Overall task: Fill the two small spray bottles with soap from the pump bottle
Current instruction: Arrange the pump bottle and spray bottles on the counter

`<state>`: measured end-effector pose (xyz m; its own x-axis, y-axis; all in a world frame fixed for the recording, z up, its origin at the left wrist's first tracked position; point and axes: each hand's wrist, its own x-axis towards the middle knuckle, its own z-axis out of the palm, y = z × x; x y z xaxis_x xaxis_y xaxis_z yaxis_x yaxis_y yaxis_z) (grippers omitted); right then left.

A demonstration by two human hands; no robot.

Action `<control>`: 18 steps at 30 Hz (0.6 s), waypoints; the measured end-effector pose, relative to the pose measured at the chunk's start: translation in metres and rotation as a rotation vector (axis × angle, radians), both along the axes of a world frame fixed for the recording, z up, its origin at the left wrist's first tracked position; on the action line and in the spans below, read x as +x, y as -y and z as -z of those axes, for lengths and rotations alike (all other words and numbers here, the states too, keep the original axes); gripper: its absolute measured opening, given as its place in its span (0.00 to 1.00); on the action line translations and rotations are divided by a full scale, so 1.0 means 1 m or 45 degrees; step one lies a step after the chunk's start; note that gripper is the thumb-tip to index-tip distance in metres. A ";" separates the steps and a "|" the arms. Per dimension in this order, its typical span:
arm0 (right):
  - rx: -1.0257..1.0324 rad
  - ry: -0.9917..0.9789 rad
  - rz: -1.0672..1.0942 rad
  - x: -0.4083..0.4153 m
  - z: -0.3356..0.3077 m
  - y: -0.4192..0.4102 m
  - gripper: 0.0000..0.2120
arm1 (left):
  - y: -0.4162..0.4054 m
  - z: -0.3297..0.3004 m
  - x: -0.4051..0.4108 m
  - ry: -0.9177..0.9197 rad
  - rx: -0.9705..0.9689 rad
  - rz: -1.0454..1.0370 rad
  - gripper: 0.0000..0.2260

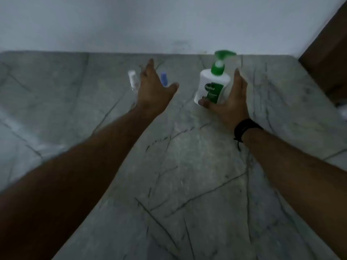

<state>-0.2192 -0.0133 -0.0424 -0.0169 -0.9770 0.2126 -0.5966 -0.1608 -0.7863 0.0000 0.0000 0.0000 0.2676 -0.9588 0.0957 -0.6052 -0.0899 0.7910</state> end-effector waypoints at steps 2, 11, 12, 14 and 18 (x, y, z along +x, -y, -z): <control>-0.005 0.190 -0.064 0.003 0.013 0.006 0.59 | 0.008 0.013 -0.001 -0.060 -0.034 -0.033 0.44; -0.067 0.193 -0.061 0.003 0.035 0.025 0.35 | 0.018 0.052 0.000 -0.053 -0.151 -0.052 0.19; -0.072 0.178 -0.068 0.003 0.036 0.023 0.34 | 0.015 0.054 -0.001 -0.056 -0.159 -0.059 0.18; -0.079 0.153 -0.095 0.002 0.035 0.016 0.34 | 0.007 0.055 -0.003 -0.039 -0.169 -0.063 0.18; -0.068 0.154 -0.161 -0.005 0.037 -0.008 0.33 | -0.027 0.059 -0.009 0.026 -0.218 -0.047 0.21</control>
<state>-0.2242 -0.0055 -0.0795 0.0770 -0.9602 0.2684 -0.4705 -0.2723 -0.8393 -0.0094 0.0271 -0.0592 0.2986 -0.9175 0.2628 -0.6200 0.0229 0.7843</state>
